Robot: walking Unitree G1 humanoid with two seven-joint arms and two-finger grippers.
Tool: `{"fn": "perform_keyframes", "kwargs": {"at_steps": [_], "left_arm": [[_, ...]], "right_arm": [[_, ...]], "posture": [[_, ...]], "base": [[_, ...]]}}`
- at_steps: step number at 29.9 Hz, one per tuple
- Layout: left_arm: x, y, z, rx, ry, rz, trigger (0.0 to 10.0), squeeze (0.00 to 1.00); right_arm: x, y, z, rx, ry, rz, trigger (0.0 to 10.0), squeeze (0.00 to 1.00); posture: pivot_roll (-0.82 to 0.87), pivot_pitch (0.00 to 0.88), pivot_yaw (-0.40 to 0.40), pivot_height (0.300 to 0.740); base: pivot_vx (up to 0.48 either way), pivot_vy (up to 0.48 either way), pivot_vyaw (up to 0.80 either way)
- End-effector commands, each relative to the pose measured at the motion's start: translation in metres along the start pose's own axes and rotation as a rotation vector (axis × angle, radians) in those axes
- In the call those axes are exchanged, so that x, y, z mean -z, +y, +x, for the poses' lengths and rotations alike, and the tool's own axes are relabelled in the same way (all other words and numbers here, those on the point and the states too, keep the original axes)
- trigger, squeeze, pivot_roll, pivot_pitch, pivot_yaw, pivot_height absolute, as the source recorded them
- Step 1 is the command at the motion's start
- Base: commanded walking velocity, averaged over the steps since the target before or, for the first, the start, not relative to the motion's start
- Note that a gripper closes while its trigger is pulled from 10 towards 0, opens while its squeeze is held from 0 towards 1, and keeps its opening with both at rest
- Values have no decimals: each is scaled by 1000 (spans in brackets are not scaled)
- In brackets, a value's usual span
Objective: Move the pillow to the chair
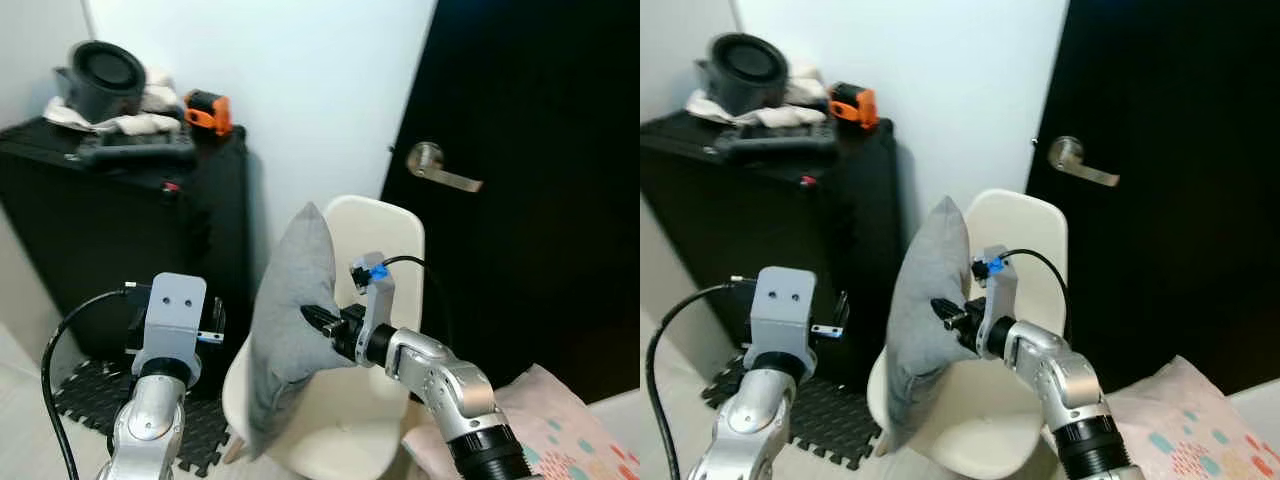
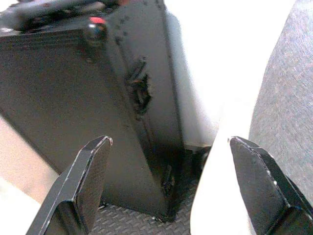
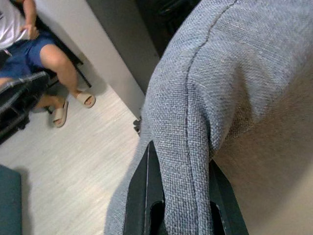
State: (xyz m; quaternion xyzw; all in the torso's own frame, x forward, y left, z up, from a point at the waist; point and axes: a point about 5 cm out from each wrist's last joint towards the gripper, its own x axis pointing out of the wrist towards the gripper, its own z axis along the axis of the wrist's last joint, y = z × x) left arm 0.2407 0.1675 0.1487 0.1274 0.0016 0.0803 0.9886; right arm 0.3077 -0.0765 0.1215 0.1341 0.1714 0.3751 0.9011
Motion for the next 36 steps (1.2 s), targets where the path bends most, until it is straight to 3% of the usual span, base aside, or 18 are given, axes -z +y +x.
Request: {"fn": "perform_keyframes", "kwargs": {"at_steps": [1,4,6,7,18,20,30,32,36], "left_arm": [[1,3,0,-13,9,19,10000,0],[0,13,2,-58,11,40,10000,0],[0,13,2,-58,11,40,10000,0],[-1,16,5,-75,8,45,10000,0],[-12,22,8,-111,-30,48,10000,0],[-15,23,9,-116,-43,51,10000,0],[-21,21,13,-126,-64,38,10000,0],[-25,20,14,-133,-74,33,10000,0],[-27,22,15,-141,-80,33,10000,0]], "right_arm": [[-19,8,4,-40,-74,-19,10000,0],[-28,12,20,-42,-118,41,10000,0],[-28,12,20,-42,-118,41,10000,0],[-31,14,29,-41,-133,67,10000,0],[-42,18,44,-40,-187,150,10000,0],[-38,17,49,2,-169,96,10000,0],[-37,16,63,55,-162,87,10000,0],[-39,12,68,109,-150,6,10000,0],[-36,5,69,168,-126,-25,10000,0]], "posture": [[26,0,-96,725],[37,0,-106,710],[37,0,-106,710],[44,0,-109,700],[63,0,-113,670],[67,0,-112,660],[87,0,-120,635],[104,0,-127,620],[107,0,-130,605]], "base": [[0,0,0],[0,0,0],[0,0,0],[0,0,0],[0,0,0],[0,0,0],[0,0,0],[0,0,0],[0,0,0]]}}
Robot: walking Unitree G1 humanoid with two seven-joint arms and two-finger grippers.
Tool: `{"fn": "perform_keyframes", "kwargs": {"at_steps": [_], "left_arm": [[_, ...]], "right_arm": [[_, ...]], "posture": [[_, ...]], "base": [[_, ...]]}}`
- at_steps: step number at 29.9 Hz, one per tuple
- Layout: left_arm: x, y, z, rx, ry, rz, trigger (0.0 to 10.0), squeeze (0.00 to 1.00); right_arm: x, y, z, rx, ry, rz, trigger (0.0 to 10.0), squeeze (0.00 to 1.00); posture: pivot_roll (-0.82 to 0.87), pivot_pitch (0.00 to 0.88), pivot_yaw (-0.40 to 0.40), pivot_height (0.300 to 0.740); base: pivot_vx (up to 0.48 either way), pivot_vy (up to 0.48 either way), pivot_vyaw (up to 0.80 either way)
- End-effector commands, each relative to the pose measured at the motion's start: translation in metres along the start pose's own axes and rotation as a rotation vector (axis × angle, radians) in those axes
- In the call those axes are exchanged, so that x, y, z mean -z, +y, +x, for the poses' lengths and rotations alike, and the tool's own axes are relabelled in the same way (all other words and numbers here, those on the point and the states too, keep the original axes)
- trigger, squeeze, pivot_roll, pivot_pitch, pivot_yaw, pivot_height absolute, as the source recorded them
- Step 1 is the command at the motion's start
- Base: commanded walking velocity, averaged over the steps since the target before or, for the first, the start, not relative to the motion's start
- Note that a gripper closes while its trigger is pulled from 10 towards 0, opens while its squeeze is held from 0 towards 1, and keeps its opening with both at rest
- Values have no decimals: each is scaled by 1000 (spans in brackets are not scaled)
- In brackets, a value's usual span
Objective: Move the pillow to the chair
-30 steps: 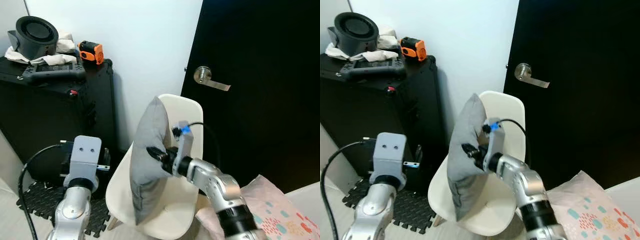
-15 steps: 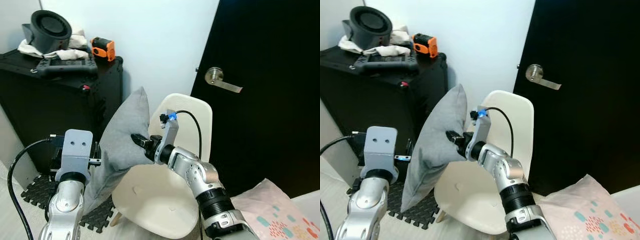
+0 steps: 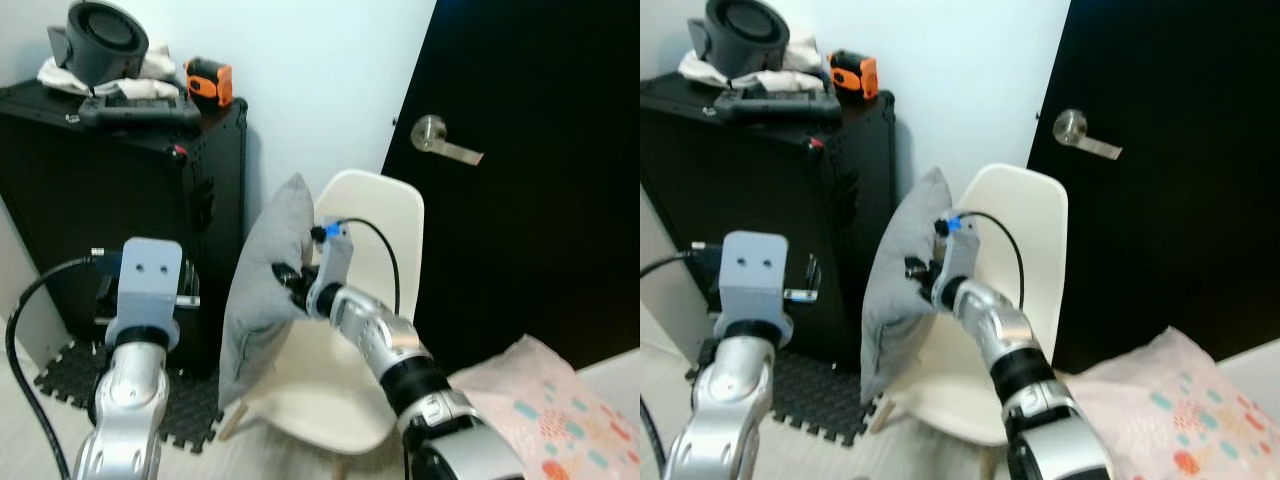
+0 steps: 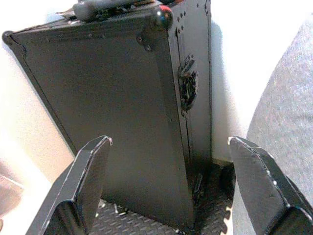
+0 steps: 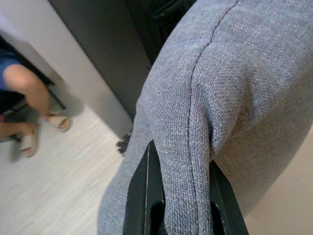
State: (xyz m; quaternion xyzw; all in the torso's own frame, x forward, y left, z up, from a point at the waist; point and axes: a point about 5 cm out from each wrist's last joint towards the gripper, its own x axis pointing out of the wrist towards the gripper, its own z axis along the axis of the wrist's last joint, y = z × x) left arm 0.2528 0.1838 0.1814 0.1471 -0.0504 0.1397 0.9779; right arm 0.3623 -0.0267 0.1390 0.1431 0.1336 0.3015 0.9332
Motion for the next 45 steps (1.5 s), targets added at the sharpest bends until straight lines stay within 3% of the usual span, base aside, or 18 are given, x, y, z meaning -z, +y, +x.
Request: {"fn": "perform_keyframes", "kwargs": {"at_steps": [1,4,7,11,14,16,20,23,29,43,44,45], "left_arm": [[1,1,-1,-11,10,1,10000,0],[1,1,-1,-13,10,1,10000,0],[-1,2,0,-17,9,1,10000,0],[-5,-1,2,-18,-1,-4,10000,0],[-6,-2,2,-18,-3,-6,10000,0],[-7,-2,2,-20,-6,-9,10000,0],[-8,-2,2,-21,-7,-11,10000,0],[-9,-2,2,-25,-9,-14,10000,0],[-10,-4,3,-22,-11,-22,10000,0],[-13,-9,4,-11,-17,-29,10000,0],[-13,-9,4,-9,-17,-31,10000,0],[-13,-11,4,-2,-16,-36,10000,0]], "right_arm": [[-2,-3,2,42,-14,-42,10000,0],[-2,-4,2,52,-9,-50,10000,0],[0,-5,5,94,17,-131,10000,0],[4,-10,9,206,89,-340,10000,0],[5,-14,8,247,117,-414,10000,0],[4,-22,7,320,153,-539,10000,0],[3,-25,6,345,163,-580,10000,0],[-1,-31,4,400,173,-667,10000,0],[-2,-35,3,436,182,-700,10000,0],[-5,-42,1,481,174,-662,10000,0],[-11,-49,-2,514,161,-663,10000,0],[-34,-74,-15,610,172,-793,10000,0]], "posture": [[109,0,-132,600],[109,0,-132,595],[114,0,-134,585],[124,0,-139,565],[128,0,-142,560],[133,0,-145,550],[135,0,-146,545],[135,0,-150,535],[133,0,-152,520],[136,0,-155,506],[135,0,-154,501],[125,0,-151,501]], "base": [[0,0,0],[0,0,0],[0,0,0],[0,0,0],[0,0,0],[0,0,0],[0,0,0],[0,0,0],[0,0,0],[0,0,0],[0,0,0],[0,0,0]]}}
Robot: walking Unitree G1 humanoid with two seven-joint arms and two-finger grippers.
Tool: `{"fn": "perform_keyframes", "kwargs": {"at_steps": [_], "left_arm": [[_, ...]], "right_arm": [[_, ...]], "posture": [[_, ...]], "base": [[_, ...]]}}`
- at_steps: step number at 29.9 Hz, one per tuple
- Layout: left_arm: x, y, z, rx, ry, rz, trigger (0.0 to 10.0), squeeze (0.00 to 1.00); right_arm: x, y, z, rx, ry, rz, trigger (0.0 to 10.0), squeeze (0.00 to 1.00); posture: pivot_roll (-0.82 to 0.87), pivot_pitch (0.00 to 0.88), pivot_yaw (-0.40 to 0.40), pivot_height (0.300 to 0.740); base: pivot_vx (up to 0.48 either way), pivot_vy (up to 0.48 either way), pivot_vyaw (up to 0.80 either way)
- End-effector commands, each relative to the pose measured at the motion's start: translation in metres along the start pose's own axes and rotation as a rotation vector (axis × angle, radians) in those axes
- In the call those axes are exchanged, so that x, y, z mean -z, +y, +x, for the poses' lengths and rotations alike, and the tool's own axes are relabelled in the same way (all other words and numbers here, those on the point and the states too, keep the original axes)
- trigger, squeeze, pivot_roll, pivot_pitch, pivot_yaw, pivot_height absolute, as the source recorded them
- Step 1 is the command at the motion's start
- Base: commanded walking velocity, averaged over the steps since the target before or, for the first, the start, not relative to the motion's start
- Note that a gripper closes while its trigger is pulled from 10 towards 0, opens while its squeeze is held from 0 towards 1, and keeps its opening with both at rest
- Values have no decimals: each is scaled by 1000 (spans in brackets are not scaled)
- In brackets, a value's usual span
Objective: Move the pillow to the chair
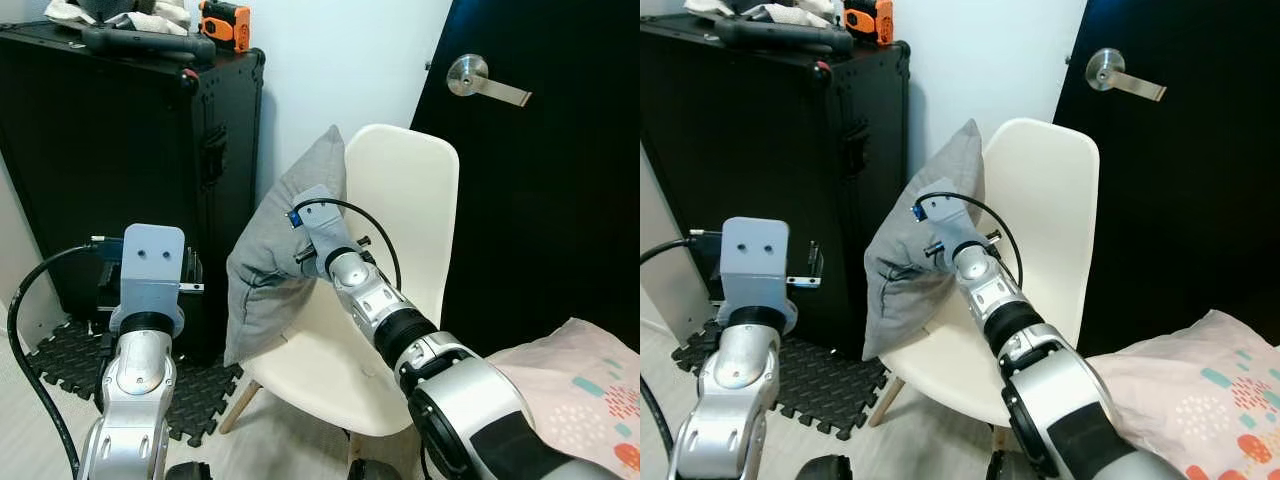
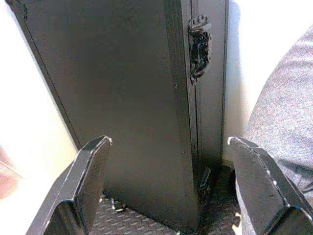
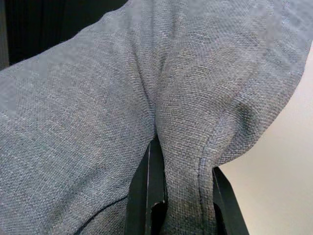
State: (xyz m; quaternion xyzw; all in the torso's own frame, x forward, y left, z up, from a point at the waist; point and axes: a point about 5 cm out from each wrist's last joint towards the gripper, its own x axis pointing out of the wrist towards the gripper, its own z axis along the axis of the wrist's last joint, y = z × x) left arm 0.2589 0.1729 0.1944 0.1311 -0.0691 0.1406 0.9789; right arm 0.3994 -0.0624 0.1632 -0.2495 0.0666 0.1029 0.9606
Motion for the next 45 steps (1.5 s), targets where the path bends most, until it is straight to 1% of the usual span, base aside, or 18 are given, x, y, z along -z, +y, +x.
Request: {"fn": "perform_keyframes", "kwargs": {"at_steps": [1,2,3,5,6,7,9,12,13,15,17,21,27,30,33,36,39,45], "left_arm": [[2,-4,-1,11,16,-2,10000,0],[2,-5,-1,17,17,-6,10000,0],[2,-6,-1,21,18,-8,10000,0],[2,-6,-1,21,18,-8,10000,0],[2,-6,-1,24,18,-8,10000,0],[2,-6,-1,24,18,-8,10000,0],[2,-7,-1,30,18,-9,10000,0],[2,-7,-1,32,18,-9,10000,0],[3,-7,0,35,19,-8,10000,0],[3,-7,0,41,20,-4,10000,0],[3,-7,0,45,21,-4,10000,0],[3,-9,0,56,20,-3,10000,0],[3,-10,1,59,18,-5,10000,0],[3,-10,1,56,19,-7,10000,0],[3,-10,1,55,20,-8,10000,0],[3,-11,0,53,21,-11,10000,0],[3,-11,0,53,21,-12,10000,0],[5,-11,0,50,25,-16,10000,0]], "right_arm": [[33,-51,-2,140,153,-169,10000,0],[39,-75,-5,175,189,-302,10000,0],[43,-87,-7,189,216,-386,10000,0],[43,-87,-7,189,216,-386,10000,0],[50,-95,-9,181,248,-456,10000,0],[50,-95,-9,181,248,-456,10000,0],[59,-115,-15,206,303,-581,10000,0],[61,-120,-17,214,315,-608,10000,0],[65,-130,-20,228,342,-627,10000,0],[85,-136,-27,133,434,-670,10000,0],[94,-132,-30,57,472,-652,10000,0],[106,-94,-30,-267,516,-534,10000,0],[101,-72,-28,-428,520,-490,10000,0],[99,-51,-30,-552,526,-386,10000,0],[99,-45,-30,-585,524,-348,10000,0],[97,-24,-31,-632,505,-196,10000,0],[97,-17,-32,-639,501,-148,10000,0],[93,5,-27,-490,444,-18,10000,0]], "posture": [[125,0,-151,501],[120,0,-148,501],[120,0,-148,501],[120,0,-148,501],[120,0,-143,501],[120,0,-143,501],[118,0,-140,501],[118,0,-140,501],[118,0,-135,501],[108,0,-128,501],[108,0,-128,501],[104,0,-125,501],[100,0,-129,501],[91,0,-137,501],[91,0,-137,501],[88,0,-144,501],[88,0,-144,501],[81,0,-140,501]], "base": [[0,0,0],[0,0,0],[0,0,0],[0,0,0],[0,0,0],[0,0,0],[0,0,0],[0,0,0],[0,0,0],[0,0,0],[0,0,0],[0,0,0],[0,0,0],[0,0,0],[0,0,0],[0,0,0],[0,0,0],[0,0,0]]}}
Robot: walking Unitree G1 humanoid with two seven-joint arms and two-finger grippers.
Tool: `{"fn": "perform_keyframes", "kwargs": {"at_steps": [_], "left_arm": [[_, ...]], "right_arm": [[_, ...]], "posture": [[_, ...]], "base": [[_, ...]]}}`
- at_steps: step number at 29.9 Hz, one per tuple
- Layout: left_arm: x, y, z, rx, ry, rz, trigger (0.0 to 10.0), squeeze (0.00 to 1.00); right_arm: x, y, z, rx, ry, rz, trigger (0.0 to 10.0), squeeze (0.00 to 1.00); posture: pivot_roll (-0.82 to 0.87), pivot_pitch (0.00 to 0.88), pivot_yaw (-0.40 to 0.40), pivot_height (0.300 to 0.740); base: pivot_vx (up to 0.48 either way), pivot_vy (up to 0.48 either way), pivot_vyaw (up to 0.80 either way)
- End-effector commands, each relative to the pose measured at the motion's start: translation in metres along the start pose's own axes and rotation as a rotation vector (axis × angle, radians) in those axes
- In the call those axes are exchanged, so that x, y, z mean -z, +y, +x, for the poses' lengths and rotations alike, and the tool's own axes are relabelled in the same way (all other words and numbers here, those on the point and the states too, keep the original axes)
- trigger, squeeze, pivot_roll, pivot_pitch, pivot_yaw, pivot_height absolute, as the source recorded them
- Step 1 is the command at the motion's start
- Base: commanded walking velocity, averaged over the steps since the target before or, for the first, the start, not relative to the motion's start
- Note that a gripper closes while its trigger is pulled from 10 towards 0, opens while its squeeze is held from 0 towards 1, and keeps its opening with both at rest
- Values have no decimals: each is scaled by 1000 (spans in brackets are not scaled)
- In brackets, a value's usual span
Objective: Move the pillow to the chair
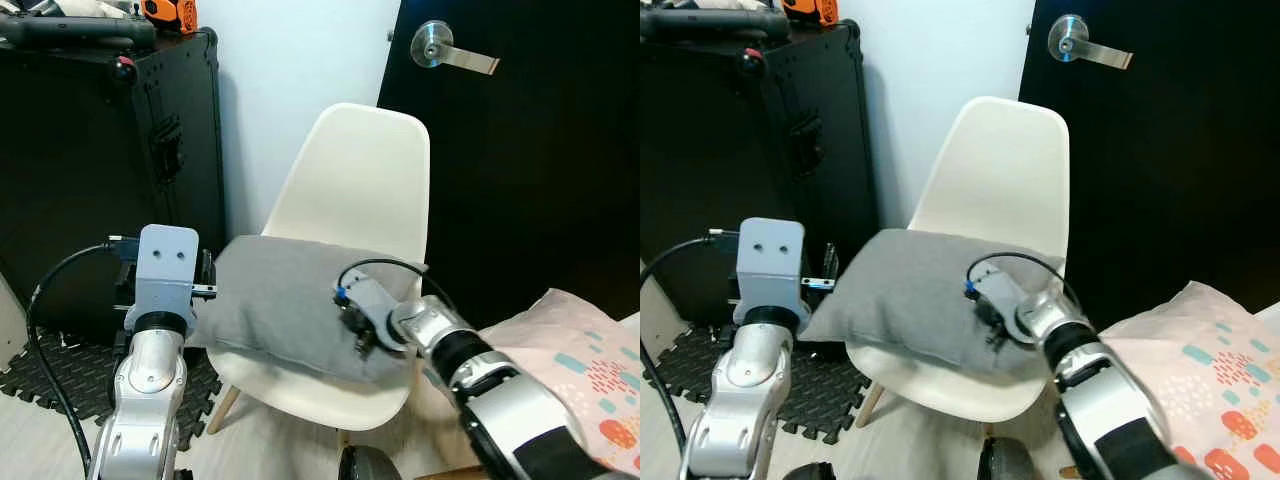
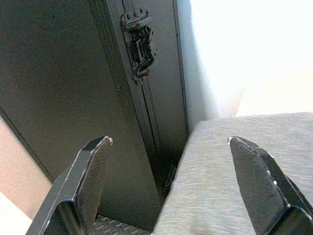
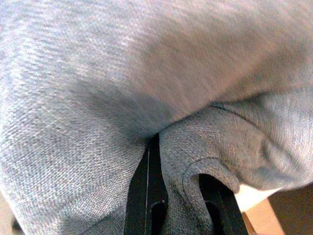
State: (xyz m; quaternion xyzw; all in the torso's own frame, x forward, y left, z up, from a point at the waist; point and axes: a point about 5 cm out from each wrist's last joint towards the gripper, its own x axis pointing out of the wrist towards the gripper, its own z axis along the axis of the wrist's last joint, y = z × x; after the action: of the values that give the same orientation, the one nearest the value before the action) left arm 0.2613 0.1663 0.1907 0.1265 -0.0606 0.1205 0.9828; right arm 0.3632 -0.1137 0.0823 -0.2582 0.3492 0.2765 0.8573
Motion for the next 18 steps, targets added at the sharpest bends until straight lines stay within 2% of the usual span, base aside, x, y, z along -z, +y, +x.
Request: {"fn": "perform_keyframes", "kwargs": {"at_steps": [1,3,4,5,8,10,11,13,18], "left_arm": [[2,-4,1,11,11,-5,10000,0],[2,-4,1,12,10,-5,10000,0],[2,-4,2,13,9,-4,10000,0],[2,-3,2,11,8,-4,10000,0],[2,-2,2,9,9,-4,10000,0],[3,-2,1,7,11,-5,10000,0],[3,-2,1,7,11,-5,10000,0],[3,-3,1,7,11,-7,10000,0],[2,-6,0,13,10,-11,10000,0]], "right_arm": [[-11,1,0,66,-81,-21,10000,0],[-15,1,0,103,-112,-45,10000,0],[-19,-1,-1,150,-139,-67,10000,0],[-25,-10,-5,249,-179,-78,10000,0],[-27,-13,-7,279,-189,-75,10000,0],[-34,-27,-15,409,-226,-73,10000,0],[-34,-27,-15,409,-226,-73,10000,0],[-38,-37,-21,500,-246,-90,10000,0],[-30,-43,-22,538,-184,-157,10000,0]], "posture": [[82,0,-136,501],[82,0,-136,501],[83,0,-136,501],[82,0,-137,501],[82,0,-137,501],[79,0,-138,501],[79,0,-138,501],[79,0,-138,501],[78,0,-138,501]], "base": [[0,0,0],[0,0,0],[0,0,0],[0,0,0],[0,0,0],[0,0,0],[0,0,0],[0,0,0],[0,0,0]]}}
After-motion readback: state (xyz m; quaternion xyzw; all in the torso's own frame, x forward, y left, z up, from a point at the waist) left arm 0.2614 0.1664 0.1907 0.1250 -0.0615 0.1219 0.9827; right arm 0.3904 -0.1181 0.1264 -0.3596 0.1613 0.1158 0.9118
